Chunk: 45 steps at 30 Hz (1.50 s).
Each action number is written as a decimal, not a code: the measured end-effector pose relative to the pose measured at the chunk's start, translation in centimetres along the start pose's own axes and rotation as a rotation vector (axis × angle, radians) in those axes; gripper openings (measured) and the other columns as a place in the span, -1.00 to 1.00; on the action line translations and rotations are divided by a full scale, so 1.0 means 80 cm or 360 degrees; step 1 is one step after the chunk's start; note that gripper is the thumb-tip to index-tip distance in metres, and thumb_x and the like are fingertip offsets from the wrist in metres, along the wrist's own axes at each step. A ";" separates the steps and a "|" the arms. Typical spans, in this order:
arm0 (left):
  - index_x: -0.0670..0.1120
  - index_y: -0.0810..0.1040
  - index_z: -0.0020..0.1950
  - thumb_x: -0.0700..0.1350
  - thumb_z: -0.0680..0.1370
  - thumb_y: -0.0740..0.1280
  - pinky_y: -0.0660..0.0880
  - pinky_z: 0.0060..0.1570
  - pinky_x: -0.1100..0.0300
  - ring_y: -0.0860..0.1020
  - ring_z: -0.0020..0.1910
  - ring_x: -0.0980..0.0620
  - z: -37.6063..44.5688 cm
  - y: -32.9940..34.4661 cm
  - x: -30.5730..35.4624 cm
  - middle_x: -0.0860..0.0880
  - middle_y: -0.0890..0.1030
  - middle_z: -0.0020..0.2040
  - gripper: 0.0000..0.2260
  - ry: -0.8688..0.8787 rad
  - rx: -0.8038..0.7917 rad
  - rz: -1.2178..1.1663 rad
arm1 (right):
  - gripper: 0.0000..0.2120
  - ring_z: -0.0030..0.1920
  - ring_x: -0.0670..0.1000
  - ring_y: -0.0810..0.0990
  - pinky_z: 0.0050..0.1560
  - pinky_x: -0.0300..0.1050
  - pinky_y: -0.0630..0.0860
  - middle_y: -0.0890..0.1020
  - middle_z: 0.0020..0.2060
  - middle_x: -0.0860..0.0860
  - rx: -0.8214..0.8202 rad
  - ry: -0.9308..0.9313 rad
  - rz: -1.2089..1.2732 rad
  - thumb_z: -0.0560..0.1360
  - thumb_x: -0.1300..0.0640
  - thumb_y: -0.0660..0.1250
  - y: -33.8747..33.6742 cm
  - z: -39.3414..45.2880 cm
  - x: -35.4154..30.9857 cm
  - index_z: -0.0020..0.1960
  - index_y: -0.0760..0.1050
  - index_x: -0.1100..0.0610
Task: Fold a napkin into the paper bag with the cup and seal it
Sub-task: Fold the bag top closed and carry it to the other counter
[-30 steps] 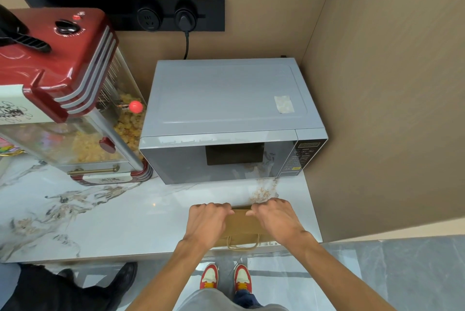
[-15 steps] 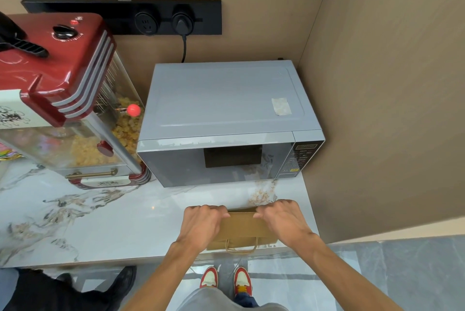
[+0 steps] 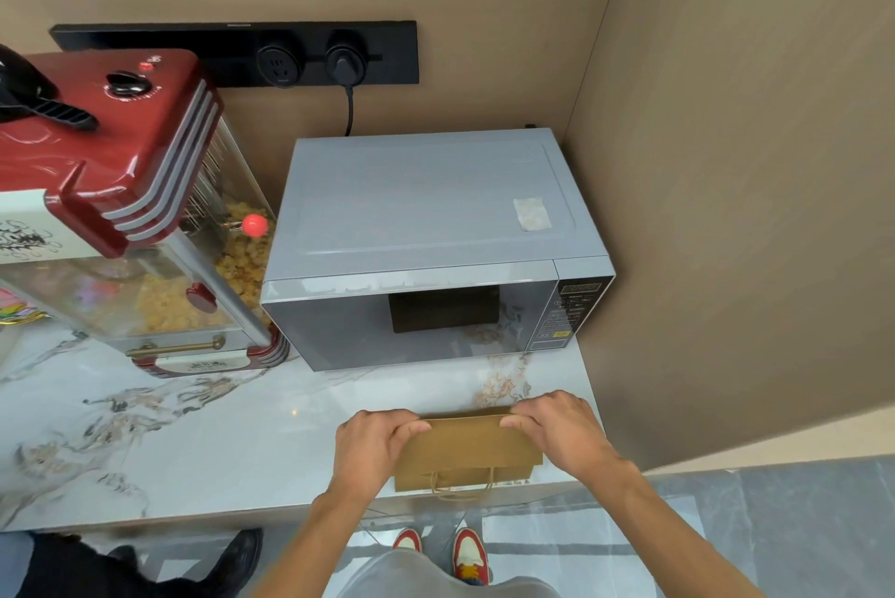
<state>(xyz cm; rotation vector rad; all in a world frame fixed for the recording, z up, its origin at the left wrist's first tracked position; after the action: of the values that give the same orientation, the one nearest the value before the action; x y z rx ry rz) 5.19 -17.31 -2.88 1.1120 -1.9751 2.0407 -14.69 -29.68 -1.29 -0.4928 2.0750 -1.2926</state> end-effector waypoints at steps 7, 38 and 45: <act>0.15 0.70 -0.25 -0.14 0.57 0.42 0.51 -0.07 0.28 0.63 -0.19 0.22 -0.006 0.015 -0.032 0.21 0.72 -0.25 -0.75 -0.0156 -0.0191 -0.0757 | -0.69 -0.32 0.01 0.43 -0.19 -0.03 0.48 0.61 -0.35 0.13 0.0095 0.0080 0.0773 0.58 -0.01 0.37 0.024 -0.005 0.029 -0.22 0.60 0.20; -0.05 0.30 -0.45 -0.21 0.45 0.54 0.24 -0.36 0.20 0.26 -0.41 0.04 -0.004 -0.045 -0.040 0.03 0.29 -0.46 -0.55 -0.0544 0.0363 -0.1096 | -0.48 -0.34 0.06 0.44 -0.27 -0.12 0.37 0.46 -0.29 -0.02 0.0706 0.0524 0.1127 0.43 0.16 0.55 -0.038 -0.014 0.049 -0.59 0.36 0.02; -0.22 0.57 -0.34 -0.16 0.47 0.52 0.46 -0.13 0.08 0.53 -0.25 -0.02 0.022 -0.144 0.006 -0.14 0.63 -0.31 -0.75 -0.0250 0.0317 -0.1283 | -0.91 0.09 0.18 0.63 0.20 0.12 0.54 0.66 -0.29 -0.02 0.0773 0.0233 0.1418 0.44 0.23 0.53 -0.135 -0.016 0.004 -0.25 0.71 0.16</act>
<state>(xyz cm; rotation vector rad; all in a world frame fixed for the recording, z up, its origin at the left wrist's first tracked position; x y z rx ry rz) 11.73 -17.29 6.75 1.7732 -1.0698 1.7336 -16.02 -33.88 8.68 0.6877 1.6511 -1.1958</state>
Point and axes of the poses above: each hand's wrist, its own z-axis towards the middle knuckle, its own y-axis out of the palm, x = y × z, the point moved 10 cm from there along z, towards the middle knuckle
